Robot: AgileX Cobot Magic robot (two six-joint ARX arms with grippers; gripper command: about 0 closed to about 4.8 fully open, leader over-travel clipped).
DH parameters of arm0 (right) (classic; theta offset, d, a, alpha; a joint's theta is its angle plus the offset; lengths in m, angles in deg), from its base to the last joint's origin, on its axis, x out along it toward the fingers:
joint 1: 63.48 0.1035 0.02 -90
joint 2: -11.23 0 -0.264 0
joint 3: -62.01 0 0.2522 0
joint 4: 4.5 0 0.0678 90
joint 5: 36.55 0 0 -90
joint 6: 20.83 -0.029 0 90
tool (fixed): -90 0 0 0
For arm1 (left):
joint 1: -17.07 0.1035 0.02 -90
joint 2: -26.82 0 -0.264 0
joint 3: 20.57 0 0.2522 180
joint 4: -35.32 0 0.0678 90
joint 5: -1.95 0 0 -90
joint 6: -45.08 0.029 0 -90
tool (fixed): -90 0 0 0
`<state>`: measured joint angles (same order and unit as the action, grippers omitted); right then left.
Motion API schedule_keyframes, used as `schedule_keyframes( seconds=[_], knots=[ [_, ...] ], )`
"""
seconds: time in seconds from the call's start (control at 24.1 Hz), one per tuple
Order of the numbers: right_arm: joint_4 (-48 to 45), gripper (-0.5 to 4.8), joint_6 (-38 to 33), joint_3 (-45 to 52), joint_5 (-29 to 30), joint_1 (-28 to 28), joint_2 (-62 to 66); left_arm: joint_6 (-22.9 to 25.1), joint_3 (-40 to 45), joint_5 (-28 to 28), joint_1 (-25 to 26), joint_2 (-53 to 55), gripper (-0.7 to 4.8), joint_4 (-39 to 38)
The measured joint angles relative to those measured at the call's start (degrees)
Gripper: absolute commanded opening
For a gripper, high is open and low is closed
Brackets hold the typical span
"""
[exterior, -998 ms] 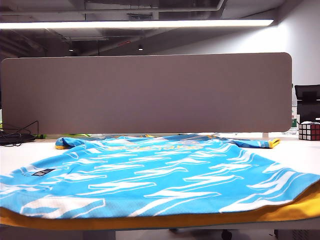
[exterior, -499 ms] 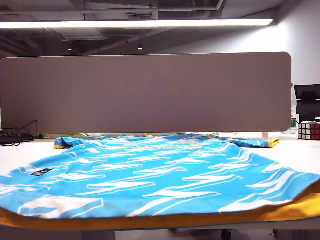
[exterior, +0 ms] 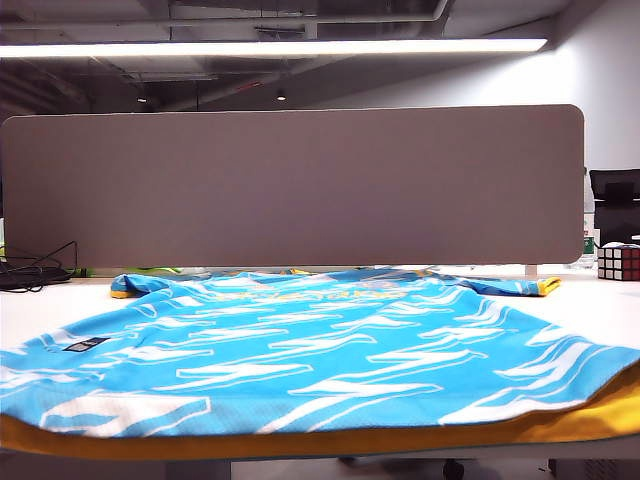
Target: Fold the bottom side of the soccer jersey horizontally towards the center, about one-third of the way, then fold the sleeve back towards the center, creating a straight line along the edge of the the soccer jersey, and finally fold the bottom of the soccer jersey up towards the top, creating a neat rectangle.
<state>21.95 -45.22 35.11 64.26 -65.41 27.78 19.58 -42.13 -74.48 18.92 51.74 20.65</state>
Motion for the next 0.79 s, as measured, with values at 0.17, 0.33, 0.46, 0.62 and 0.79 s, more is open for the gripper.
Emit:
schedule_keyframes(
  seconds=[0.17, 0.33, 0.46, 0.62, 0.79],
  knots=[
    [5.8, -0.03, 2.9, -7.2, 1.9, 0.0, 9.7, 2.2, -4.5, 5.6, 1.2, 8.5, -0.06, 2.8],
    [15.8, -0.03, 9.6, -17.8, 4.2, -0.1, 23.8, 2.6, -12.2, 9.6, 4.4, 18.3, -0.06, -0.2],
    [18.4, 0.0, 13.3, -23.6, 4.4, -0.1, 32.9, 2.8, -16.8, 16.6, 5.6, 26.5, -0.06, -2.7],
    [20.0, 0.62, 16.0, -24.6, 4.5, 0.0, 39.1, 2.8, -19.8, 23.1, 5.7, 33.7, -0.05, -3.3],
    [20.4, 1.11, 17.9, -24.5, 4.4, -0.2, 43.9, 5.0, -19.8, 23.3, 5.7, 38.1, 2.56, -4.4]
  ],
)
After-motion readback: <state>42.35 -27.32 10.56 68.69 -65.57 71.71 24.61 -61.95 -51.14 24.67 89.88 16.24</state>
